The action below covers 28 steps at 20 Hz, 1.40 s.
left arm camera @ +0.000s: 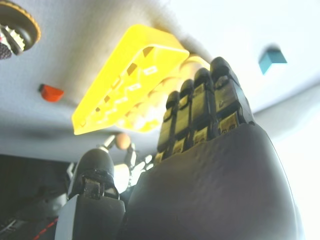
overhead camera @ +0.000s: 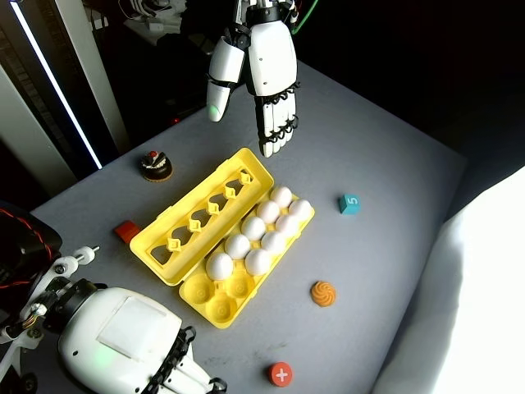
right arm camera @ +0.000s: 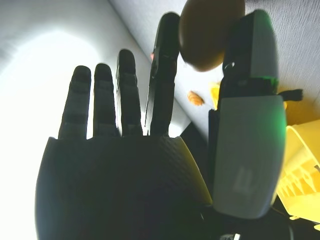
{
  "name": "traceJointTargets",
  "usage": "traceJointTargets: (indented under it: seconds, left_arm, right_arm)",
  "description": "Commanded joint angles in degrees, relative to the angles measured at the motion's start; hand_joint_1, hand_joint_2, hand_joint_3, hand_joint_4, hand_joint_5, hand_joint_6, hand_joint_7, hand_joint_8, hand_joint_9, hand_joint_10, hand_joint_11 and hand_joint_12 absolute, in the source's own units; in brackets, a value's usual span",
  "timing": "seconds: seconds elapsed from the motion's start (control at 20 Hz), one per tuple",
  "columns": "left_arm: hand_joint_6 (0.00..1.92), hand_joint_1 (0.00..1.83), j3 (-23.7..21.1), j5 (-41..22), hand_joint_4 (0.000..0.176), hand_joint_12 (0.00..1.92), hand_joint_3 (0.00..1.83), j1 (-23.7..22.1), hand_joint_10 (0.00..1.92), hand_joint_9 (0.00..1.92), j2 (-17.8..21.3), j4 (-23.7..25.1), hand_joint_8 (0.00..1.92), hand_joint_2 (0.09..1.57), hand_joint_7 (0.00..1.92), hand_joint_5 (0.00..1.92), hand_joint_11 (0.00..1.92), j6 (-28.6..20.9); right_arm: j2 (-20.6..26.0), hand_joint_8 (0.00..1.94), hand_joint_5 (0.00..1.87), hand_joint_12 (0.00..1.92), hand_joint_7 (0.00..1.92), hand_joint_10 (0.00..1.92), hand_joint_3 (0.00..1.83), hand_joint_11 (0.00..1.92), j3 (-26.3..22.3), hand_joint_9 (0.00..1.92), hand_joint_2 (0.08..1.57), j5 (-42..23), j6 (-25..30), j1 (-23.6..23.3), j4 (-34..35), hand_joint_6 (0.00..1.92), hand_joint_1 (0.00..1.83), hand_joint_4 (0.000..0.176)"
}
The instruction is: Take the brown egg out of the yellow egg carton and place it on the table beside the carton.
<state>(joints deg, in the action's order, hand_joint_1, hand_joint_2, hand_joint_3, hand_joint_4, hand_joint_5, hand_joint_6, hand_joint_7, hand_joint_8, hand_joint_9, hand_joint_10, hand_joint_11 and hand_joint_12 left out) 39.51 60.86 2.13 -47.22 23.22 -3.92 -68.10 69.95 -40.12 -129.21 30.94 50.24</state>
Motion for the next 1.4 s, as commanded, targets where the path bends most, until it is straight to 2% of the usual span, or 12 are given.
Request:
traceJointTargets:
  seconds: [0.0,0.05,0.15,0.25,0.4,0.6,0.7,0.75,0.8,0.95,1.15,1.35]
  left_arm:
    - [0.0,0.0,0.2,-2.1,0.0,0.19,0.0,-0.7,0.0,0.07,0.1,1.9,0.0,1.22,0.08,0.08,0.0,-0.1]
    - [0.0,0.0,0.2,-2.1,0.0,0.13,0.0,-0.7,0.0,0.06,0.1,1.9,0.0,1.22,0.06,0.07,0.0,-0.1]
    - [0.0,0.0,0.2,-2.1,0.0,0.17,0.0,-0.7,0.0,0.08,0.1,1.9,0.0,1.22,0.09,0.09,0.0,-0.1]
    - [0.0,0.0,0.2,-2.1,0.0,0.21,0.0,-0.7,0.0,0.08,0.1,1.9,0.0,1.22,0.09,0.09,0.0,-0.1]
    - [0.0,0.0,0.2,-2.1,0.0,0.29,0.0,-0.7,0.0,0.11,0.1,1.9,0.0,1.21,0.12,0.12,0.0,-0.1]
    - [0.0,0.0,0.2,-2.1,0.0,0.22,0.0,-0.7,0.0,0.1,0.1,1.9,0.0,1.22,0.1,0.11,0.0,-0.1]
    - [0.0,0.0,0.2,-2.1,0.0,0.16,0.0,-0.7,0.0,0.07,0.1,1.9,0.0,1.21,0.08,0.08,0.0,-0.1]
    - [0.0,0.0,0.2,-2.1,0.0,0.21,0.0,-0.7,0.0,0.09,0.1,1.9,0.0,1.21,0.1,0.11,0.0,-0.1]
    - [0.0,0.0,0.2,-2.1,0.0,0.31,0.0,-0.7,0.0,0.13,0.1,1.9,0.0,1.21,0.14,0.15,0.0,-0.1]
    - [0.0,0.0,0.2,-2.1,0.0,0.2,0.0,-0.7,0.0,0.08,0.1,1.9,0.01,1.22,0.08,0.09,0.0,-0.1]
    - [0.0,0.0,0.2,-2.1,0.0,0.29,0.0,-0.7,0.01,0.12,0.1,1.9,0.01,1.22,0.12,0.12,0.0,-0.1]
    - [0.0,0.0,0.2,-2.1,0.0,0.26,0.0,-0.7,0.0,0.12,0.1,1.9,0.0,1.22,0.12,0.12,0.0,-0.1]
  right_arm:
    - [-0.1,0.0,1.19,0.0,0.3,0.0,0.0,0.0,0.6,0.08,1.03,-5.4,-0.3,-0.2,-2.6,0.64,1.13,0.016]
    - [-0.3,0.0,1.19,0.0,0.29,0.01,0.0,0.0,0.8,0.06,1.03,-5.4,-0.3,-0.2,-2.6,0.63,1.1,0.109]
    - [-0.9,0.0,1.14,0.0,0.27,0.0,0.0,0.0,1.0,0.05,1.04,-5.4,-0.6,-0.2,-2.7,0.71,1.07,0.17]
    - [-1.2,0.01,1.19,0.0,0.3,0.0,0.0,0.0,1.0,0.06,1.03,-5.4,-0.7,0.0,-2.7,0.64,1.1,0.116]
    - [-1.5,0.01,1.12,0.0,0.33,0.01,0.0,0.0,1.0,0.05,1.05,-5.7,-0.7,0.1,-3.2,0.76,1.06,0.175]
    - [-1.7,0.0,1.24,0.0,0.36,0.0,0.0,0.0,1.0,0.09,1.01,-6.1,-0.7,0.0,-3.8,0.54,1.13,0.038]
    - [-1.7,0.0,1.24,0.0,0.34,0.0,0.0,0.0,1.0,0.08,1.01,-6.3,-0.7,0.0,-4.0,0.54,1.13,0.043]
    - [-1.7,0.0,1.2,0.0,0.33,0.0,0.0,0.0,1.0,0.06,1.02,-6.4,-0.7,0.0,-4.0,0.61,1.09,0.149]
    - [-1.8,0.0,1.2,0.0,0.34,0.0,0.0,0.0,1.0,0.07,1.02,-6.4,-0.7,0.0,-4.0,0.61,1.09,0.157]
    - [-1.9,0.0,1.21,0.0,0.35,0.0,0.0,0.0,1.0,0.07,1.02,-6.6,-0.6,0.0,-4.0,0.59,1.12,0.06]
    - [-1.8,0.0,1.18,0.0,0.33,0.0,0.0,0.0,0.9,0.08,1.02,-6.7,-0.7,-0.1,-4.0,0.64,1.08,0.174]
    - [-1.8,0.0,1.02,0.0,0.3,0.0,0.0,0.0,0.8,0.0,0.91,-6.8,-0.9,0.0,-4.0,0.14,0.85,0.114]
